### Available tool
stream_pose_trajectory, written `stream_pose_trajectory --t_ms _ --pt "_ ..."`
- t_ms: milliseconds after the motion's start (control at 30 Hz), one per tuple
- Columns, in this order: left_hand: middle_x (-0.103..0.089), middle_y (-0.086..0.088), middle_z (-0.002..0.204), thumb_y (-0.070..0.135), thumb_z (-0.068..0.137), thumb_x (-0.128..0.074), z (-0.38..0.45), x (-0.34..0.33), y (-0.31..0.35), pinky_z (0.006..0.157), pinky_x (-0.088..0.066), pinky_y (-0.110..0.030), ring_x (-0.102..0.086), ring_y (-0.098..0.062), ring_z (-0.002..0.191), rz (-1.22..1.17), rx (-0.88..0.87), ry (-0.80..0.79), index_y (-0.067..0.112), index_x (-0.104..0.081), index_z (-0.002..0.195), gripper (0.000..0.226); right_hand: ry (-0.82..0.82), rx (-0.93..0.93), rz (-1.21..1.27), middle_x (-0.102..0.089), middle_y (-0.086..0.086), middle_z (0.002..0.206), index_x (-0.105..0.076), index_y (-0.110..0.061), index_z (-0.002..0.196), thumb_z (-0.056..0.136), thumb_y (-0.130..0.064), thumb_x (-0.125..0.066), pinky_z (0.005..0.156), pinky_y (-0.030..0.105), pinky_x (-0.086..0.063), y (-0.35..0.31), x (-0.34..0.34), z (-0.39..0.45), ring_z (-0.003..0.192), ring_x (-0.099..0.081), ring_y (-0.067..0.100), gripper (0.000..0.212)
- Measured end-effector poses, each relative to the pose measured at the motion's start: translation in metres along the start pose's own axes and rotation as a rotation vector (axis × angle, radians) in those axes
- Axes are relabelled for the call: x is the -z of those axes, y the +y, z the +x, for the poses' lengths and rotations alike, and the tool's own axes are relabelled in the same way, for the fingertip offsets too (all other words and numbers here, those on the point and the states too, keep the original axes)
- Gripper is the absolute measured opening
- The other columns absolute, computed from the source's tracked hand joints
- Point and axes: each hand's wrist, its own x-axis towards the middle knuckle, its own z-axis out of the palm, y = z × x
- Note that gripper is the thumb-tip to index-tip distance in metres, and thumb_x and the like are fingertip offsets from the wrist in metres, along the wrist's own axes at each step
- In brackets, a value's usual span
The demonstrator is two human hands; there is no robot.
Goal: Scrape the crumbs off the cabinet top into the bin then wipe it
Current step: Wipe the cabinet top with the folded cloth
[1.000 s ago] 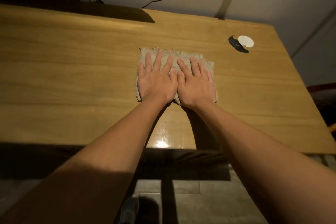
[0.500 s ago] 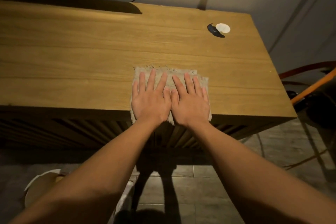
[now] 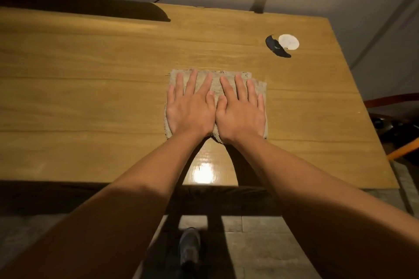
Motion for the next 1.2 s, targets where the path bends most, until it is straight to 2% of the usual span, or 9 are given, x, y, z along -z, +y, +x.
stream_pose_trajectory --t_ms 400,500,600,667,733,867,933,1200 --pt "-0.01 0.003 0.166 0.043 0.105 -0.019 0.217 -0.011 0.045 0.123 -0.001 -0.041 0.003 -0.02 0.153 -0.025 0.044 0.063 0.043 -0.021 0.154 0.049 0.031 0.028 -0.038 0.006 -0.008 0.171 -0.002 -0.043 0.161 0.108 -0.041 -0.011 0.127 0.046 0.003 0.003 0.028 0.224 0.157 0.013 0.017 0.053" --pt "-0.018 0.001 0.163 0.041 0.104 -0.021 0.26 -0.013 0.055 0.123 -0.004 -0.041 -0.004 -0.02 0.152 -0.013 0.04 0.078 0.042 -0.029 0.152 0.048 0.041 0.033 -0.025 0.003 -0.007 0.172 -0.006 -0.042 0.161 0.109 -0.039 -0.011 0.127 0.046 0.003 0.003 0.035 0.266 0.157 0.011 0.018 0.053" --pt "-0.033 -0.002 0.154 0.039 0.102 -0.026 0.281 -0.012 0.058 0.121 -0.012 -0.041 -0.02 -0.02 0.147 -0.023 0.028 0.116 0.038 -0.042 0.146 0.047 0.079 0.023 -0.012 -0.005 -0.007 0.171 -0.013 -0.041 0.161 0.109 -0.038 -0.013 0.127 0.046 -0.001 0.002 0.038 0.282 0.157 0.005 0.018 0.053" --pt "-0.037 -0.003 0.15 0.038 0.102 -0.027 0.28 -0.011 0.059 0.12 -0.016 -0.04 -0.026 -0.019 0.144 -0.028 0.015 0.137 0.035 -0.046 0.144 0.046 0.097 0.033 -0.018 -0.009 -0.005 0.171 -0.016 -0.039 0.161 0.109 -0.039 -0.013 0.126 0.047 -0.003 0.002 0.038 0.28 0.158 0.003 0.019 0.052" --pt "-0.034 -0.004 0.153 0.038 0.103 -0.025 0.274 -0.01 0.059 0.121 -0.013 -0.041 -0.022 -0.021 0.146 -0.025 0.004 0.132 0.034 -0.041 0.147 0.047 0.098 0.046 -0.01 -0.01 -0.004 0.171 -0.016 -0.038 0.161 0.109 -0.038 -0.013 0.127 0.047 -0.003 0.003 0.039 0.275 0.158 0.003 0.019 0.052" --pt "-0.013 -0.004 0.166 0.042 0.104 -0.015 0.258 -0.012 0.061 0.123 -0.002 -0.043 -0.001 -0.025 0.153 0.015 -0.001 0.045 0.035 -0.017 0.156 0.053 0.051 0.064 0.0 0.0 -0.004 0.172 -0.011 -0.038 0.162 0.11 -0.04 -0.011 0.127 0.044 0.002 0.01 0.04 0.263 0.157 0.009 0.017 0.052" --pt "-0.004 -0.002 0.167 0.044 0.104 -0.012 0.242 -0.014 0.062 0.123 0.001 -0.043 0.005 -0.024 0.153 0.024 -0.001 0.017 0.036 -0.011 0.157 0.054 0.046 0.072 -0.003 0.002 -0.004 0.172 -0.01 -0.038 0.162 0.11 -0.04 -0.011 0.127 0.044 0.003 0.016 0.04 0.248 0.157 0.01 0.017 0.052" --pt "0.008 -0.003 0.167 0.047 0.103 -0.01 0.11 -0.017 0.084 0.122 0.005 -0.045 0.013 -0.024 0.152 0.021 -0.044 -0.029 0.035 -0.002 0.157 0.057 0.035 0.081 0.016 0.006 -0.004 0.171 -0.007 -0.038 0.162 0.11 -0.042 -0.01 0.127 0.044 0.006 0.062 0.041 0.116 0.156 0.013 0.015 0.052"
